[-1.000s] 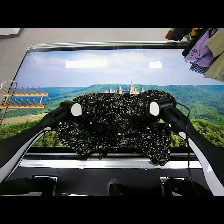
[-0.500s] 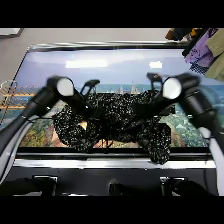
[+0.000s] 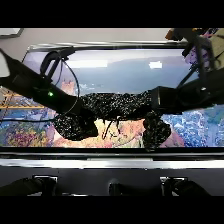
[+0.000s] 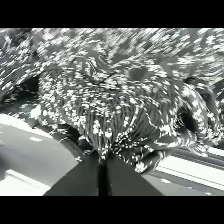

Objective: Fold the clothes and pants, and hang the long-sleeved shirts on hangers.

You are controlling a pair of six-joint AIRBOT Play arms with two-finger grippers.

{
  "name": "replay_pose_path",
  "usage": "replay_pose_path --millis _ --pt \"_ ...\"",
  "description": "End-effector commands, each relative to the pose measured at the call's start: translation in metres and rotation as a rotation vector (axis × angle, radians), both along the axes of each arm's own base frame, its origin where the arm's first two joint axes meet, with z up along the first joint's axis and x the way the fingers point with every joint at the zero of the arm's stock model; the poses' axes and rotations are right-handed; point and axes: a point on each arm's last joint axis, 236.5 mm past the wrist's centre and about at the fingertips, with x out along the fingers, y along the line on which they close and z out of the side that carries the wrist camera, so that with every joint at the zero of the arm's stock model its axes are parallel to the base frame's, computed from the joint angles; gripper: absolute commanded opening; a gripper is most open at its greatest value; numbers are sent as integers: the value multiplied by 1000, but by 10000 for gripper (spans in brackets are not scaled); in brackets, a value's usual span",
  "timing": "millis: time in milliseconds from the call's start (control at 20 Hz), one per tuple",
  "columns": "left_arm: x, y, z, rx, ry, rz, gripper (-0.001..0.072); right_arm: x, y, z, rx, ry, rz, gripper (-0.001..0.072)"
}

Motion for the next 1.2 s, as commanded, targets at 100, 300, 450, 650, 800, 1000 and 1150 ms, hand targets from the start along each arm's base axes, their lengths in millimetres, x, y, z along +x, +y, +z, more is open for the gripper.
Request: replay_pose_path --millis 100,300,450,650,800,1000,1150 --pt "-15 -7 -39 75 45 4 25 -3 -16 -43 -121 12 81 38" --pt "5 -27 -131 70 103 81 25 5 3 -161 -49 141 -20 38" --pt "16 -32 -189 106 147 100 26 21 11 -230 9 190 -175 39" --pt "29 -38 -226 133 165 73 26 58 18 -262 54 177 -318 39" --pt "38 -28 -232 139 180 107 28 74 15 -277 68 192 -439 39" --pt "48 -13 -230 138 187 138 676 69 27 -273 104 221 -403 39" --pt "70 15 -207 109 132 210 711 54 34 -272 102 255 -325 39"
